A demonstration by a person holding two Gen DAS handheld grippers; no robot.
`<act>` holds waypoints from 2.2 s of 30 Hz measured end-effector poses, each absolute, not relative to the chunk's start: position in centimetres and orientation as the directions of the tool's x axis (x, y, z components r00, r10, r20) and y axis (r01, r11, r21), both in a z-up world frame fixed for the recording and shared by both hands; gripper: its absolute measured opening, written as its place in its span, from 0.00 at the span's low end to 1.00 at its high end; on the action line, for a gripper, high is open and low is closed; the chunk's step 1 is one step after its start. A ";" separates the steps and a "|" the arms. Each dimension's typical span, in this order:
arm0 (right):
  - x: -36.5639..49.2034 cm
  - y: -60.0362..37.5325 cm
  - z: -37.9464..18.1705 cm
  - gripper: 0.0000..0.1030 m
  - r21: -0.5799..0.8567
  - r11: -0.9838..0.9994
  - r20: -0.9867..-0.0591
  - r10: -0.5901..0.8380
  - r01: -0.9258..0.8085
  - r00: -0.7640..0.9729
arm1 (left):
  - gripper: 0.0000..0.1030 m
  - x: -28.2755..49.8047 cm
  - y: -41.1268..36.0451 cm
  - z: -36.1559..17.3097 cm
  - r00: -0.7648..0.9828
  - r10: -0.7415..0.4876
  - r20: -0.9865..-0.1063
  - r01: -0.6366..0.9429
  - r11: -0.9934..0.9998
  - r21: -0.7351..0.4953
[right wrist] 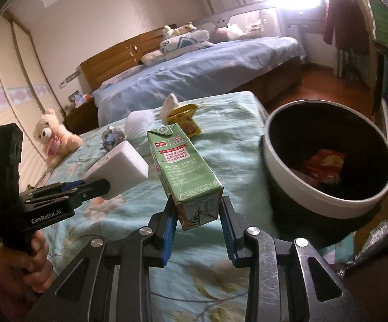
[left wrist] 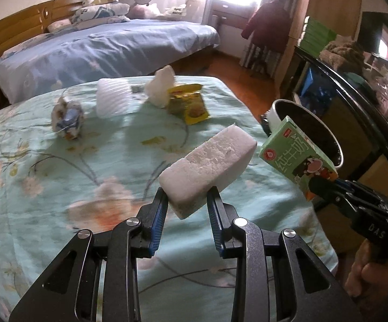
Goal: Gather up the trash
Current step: 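Carry the foam block and green carton over the bin and open both tools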
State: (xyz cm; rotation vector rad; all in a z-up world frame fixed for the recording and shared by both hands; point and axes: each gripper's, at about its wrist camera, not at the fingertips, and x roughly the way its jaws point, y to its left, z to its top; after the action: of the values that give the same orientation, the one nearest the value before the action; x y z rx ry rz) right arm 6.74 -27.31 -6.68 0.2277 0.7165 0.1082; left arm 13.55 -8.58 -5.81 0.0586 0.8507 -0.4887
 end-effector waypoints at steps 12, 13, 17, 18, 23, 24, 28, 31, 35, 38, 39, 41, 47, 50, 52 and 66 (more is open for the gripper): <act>4.7 -30.5 -5.6 0.31 0.242 0.969 -0.617 0.124 0.038 0.777 | 0.28 13.0 -12.5 -6.0 0.532 -0.409 -0.741 0.487 0.864 -0.127; 4.6 -30.7 -5.6 0.31 0.240 0.970 -0.616 0.119 0.041 0.778 | 0.28 13.0 -12.7 -6.0 0.530 -0.411 -0.742 0.491 0.862 -0.127; 4.2 -31.7 -5.4 0.31 0.236 0.970 -0.613 0.103 0.057 0.784 | 0.28 12.9 -13.5 -6.0 0.527 -0.415 -0.742 0.503 0.856 -0.122; 4.1 -31.9 -5.3 0.31 0.237 0.969 -0.612 0.100 0.061 0.784 | 0.28 12.9 -13.7 -5.9 0.526 -0.416 -0.742 0.505 0.854 -0.121; 3.7 -32.9 -5.2 0.31 0.235 0.968 -0.610 0.082 0.082 0.788 | 0.28 12.7 -15.0 -5.8 0.522 -0.422 -0.741 0.522 0.845 -0.113; 3.7 -33.0 -5.2 0.31 0.235 0.968 -0.609 0.078 0.086 0.789 | 0.28 12.7 -15.4 -5.7 0.522 -0.423 -0.741 0.527 0.843 -0.110; 3.4 -33.7 -5.2 0.31 0.235 0.966 -0.607 0.061 0.106 0.792 | 0.28 12.5 -16.3 -5.7 0.518 -0.429 -0.740 0.541 0.835 -0.105; 3.2 -34.1 -5.2 0.31 0.229 0.966 -0.606 0.047 0.117 0.794 | 0.28 12.5 -16.8 -5.6 0.516 -0.431 -0.740 0.545 0.832 -0.104; 3.1 -34.6 -5.2 0.31 0.228 0.965 -0.607 0.038 0.129 0.794 | 0.28 12.7 -17.4 -5.6 0.513 -0.436 -0.740 0.548 0.829 -0.108; 3.0 -35.0 -5.3 0.31 0.223 0.964 -0.609 0.025 0.141 0.793 | 0.28 12.8 -17.7 -5.5 0.510 -0.439 -0.740 0.553 0.826 -0.109; 3.0 -35.1 -5.3 0.31 0.221 0.964 -0.609 0.020 0.145 0.793 | 0.28 12.8 -17.9 -5.5 0.510 -0.439 -0.740 0.554 0.825 -0.109; 3.0 -35.4 -5.3 0.31 0.216 0.964 -0.609 0.009 0.155 0.793 | 0.28 12.8 -18.3 -5.4 0.508 -0.443 -0.739 0.559 0.822 -0.108; 3.1 -36.2 -5.1 0.31 0.192 0.963 -0.613 -0.033 0.189 0.790 | 0.28 12.9 -19.7 -5.2 0.502 -0.451 -0.738 0.578 0.810 -0.102; 3.1 -36.6 -5.1 0.31 0.178 0.962 -0.616 -0.053 0.205 0.786 | 0.28 13.0 -20.5 -5.1 0.499 -0.456 -0.737 0.589 0.802 -0.098; 3.1 -36.7 -5.1 0.31 0.169 0.962 -0.617 -0.066 0.214 0.784 | 0.28 13.0 -20.9 -5.0 0.497 -0.460 -0.736 0.595 0.798 -0.097; 3.9 -38.2 -5.0 0.31 0.140 0.953 -0.628 -0.124 0.268 0.768 | 0.28 13.9 -24.3 -4.5 0.485 -0.470 -0.737 0.627 0.775 -0.082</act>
State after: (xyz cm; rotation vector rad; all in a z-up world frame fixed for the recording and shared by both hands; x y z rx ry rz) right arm 3.88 -38.17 -4.96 0.2275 0.6628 -0.2143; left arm 13.87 -24.34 -4.45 0.2094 0.8269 -0.6736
